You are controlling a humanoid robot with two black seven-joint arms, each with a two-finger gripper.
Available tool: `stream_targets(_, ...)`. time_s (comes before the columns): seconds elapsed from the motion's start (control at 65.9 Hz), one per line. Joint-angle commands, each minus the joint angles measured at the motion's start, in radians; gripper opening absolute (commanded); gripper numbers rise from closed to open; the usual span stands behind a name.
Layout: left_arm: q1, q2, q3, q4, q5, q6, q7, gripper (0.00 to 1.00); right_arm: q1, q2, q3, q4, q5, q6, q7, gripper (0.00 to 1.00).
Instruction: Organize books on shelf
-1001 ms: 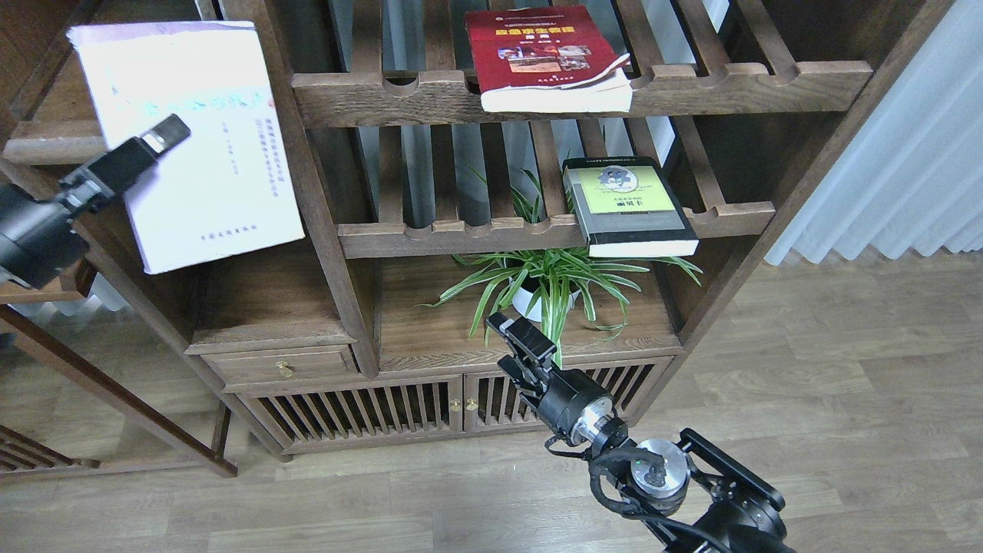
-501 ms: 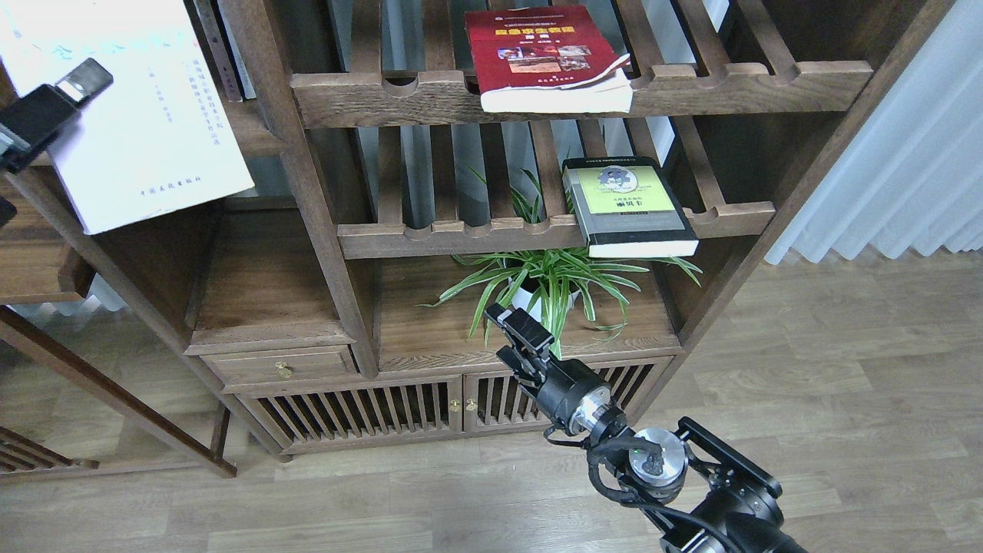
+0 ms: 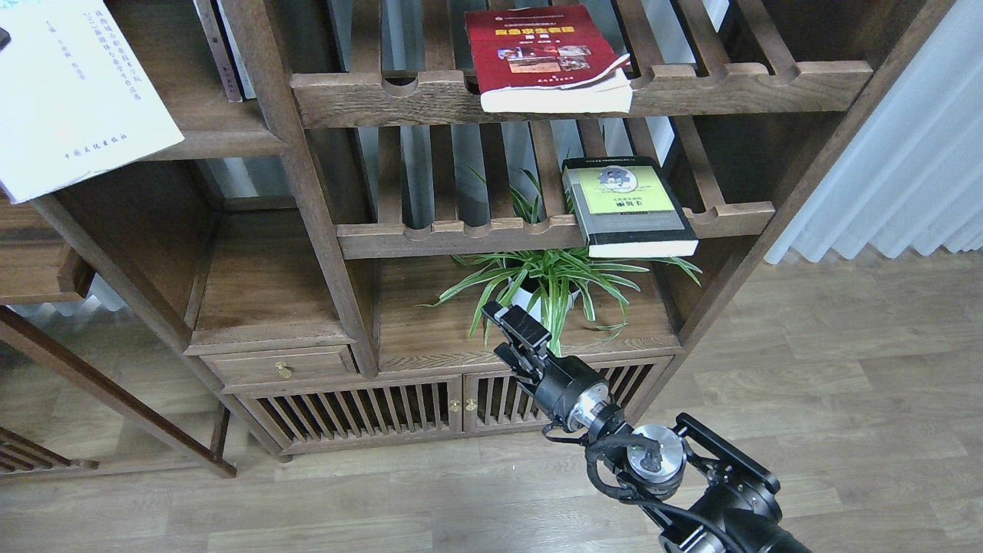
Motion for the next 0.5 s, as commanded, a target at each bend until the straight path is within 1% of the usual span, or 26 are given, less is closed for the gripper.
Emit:
stream_targets(0.0,-0.003,-0.003,-0.037,0.031,0.042,0.0,0.001,0.01,-0.002,0.0,0.0,-0.003,0.0,0.0,0.0,0.99)
stream_targets(0.061,-0.007,-0.009,-0.05,0.038,0.06,0.0,-0.001,0.0,-0.002,0.0,0.0,-0.009,0.0,0.002,0.0,0.99)
stream_targets(0.182,-0.029,-0.065,-0.09,0.038,0.12,0.0,-0.001,0.0,-0.002,0.0,-0.002,-0.011,0.0,0.002,0.0,0.99)
stream_targets(0.273,-0.081,-0.111,-0.115,0.039,0.189,0.0,-0.001,0.0,-0.003,0.0,-0.002,-0.015,0.0,0.0,0.0,0.99)
stream_targets(0.288,-0.125,-0.146,-0.118,0.039,0.232,0.0,-0.001,0.0,-0.003,0.0,-0.002,-0.015,0.0,0.0,0.0,0.99)
stream_targets(0.303,-0.138,-0.156,-0.118,0.041,0.244,0.0,-0.001,0.0,-0.003,0.0,-0.002,-0.015,0.0,0.0,0.0,0.99)
stream_targets(0.485,-0.196,-0.188,-0.123,0.068,0.344,0.0,-0.002,0.0,-0.005,0.0,-0.003,-0.015,-0.002,0.0,0.0,0.99)
